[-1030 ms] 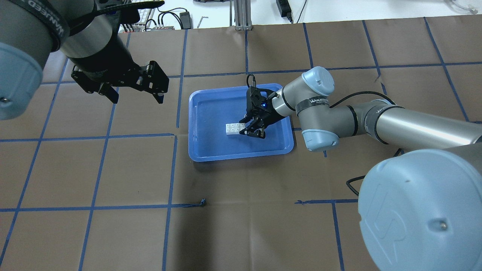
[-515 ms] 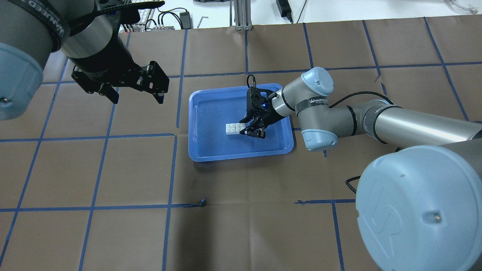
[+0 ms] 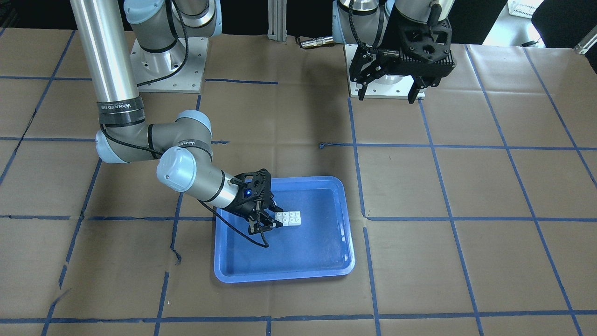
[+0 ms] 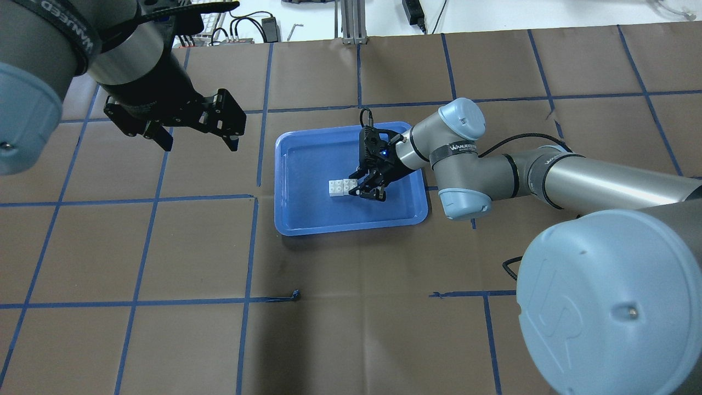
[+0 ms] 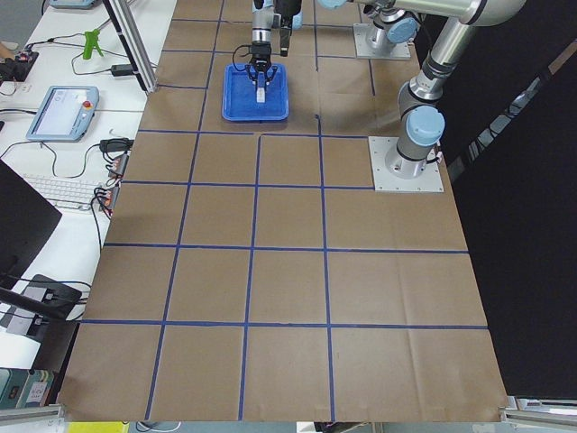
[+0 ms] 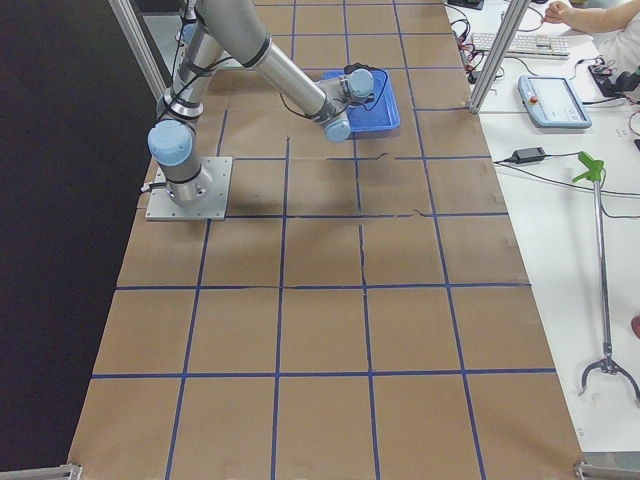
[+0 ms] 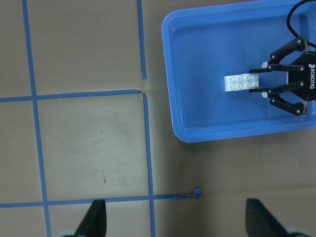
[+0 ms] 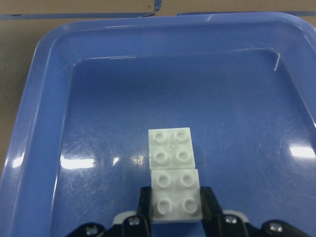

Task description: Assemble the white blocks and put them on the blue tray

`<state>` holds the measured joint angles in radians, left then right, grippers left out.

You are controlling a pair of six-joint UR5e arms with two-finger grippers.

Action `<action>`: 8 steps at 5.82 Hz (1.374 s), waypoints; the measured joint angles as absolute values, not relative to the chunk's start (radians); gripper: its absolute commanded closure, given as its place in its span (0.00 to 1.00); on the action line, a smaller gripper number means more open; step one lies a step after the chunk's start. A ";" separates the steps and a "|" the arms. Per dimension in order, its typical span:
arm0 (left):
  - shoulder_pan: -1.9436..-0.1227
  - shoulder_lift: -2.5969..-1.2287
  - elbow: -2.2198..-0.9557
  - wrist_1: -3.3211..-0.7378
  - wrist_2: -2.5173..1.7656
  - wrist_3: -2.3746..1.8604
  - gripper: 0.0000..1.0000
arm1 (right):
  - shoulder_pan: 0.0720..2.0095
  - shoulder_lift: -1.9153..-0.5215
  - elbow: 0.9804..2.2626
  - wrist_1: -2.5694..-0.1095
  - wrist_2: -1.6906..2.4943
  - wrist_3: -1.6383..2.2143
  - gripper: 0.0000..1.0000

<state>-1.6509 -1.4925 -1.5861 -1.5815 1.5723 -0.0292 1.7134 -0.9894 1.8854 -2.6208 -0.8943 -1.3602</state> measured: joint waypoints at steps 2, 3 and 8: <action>-1.652 -1.491 -1.587 -1.582 1.572 -0.029 0.01 | 1.713 -0.988 1.885 -2.621 -0.894 -1.359 0.50; -1.652 -1.491 -1.587 -1.582 1.572 -0.029 0.01 | 1.713 -0.988 1.885 -2.620 -0.894 -1.356 0.32; -1.652 -1.491 -1.589 -1.582 1.572 -0.029 0.01 | 1.710 -0.996 1.841 -2.614 -0.941 -1.318 0.00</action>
<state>-1.6521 -1.4910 -1.5890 -1.5815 1.5723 -0.0291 1.7102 -0.9962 1.8406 -2.6140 -0.9410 -1.3179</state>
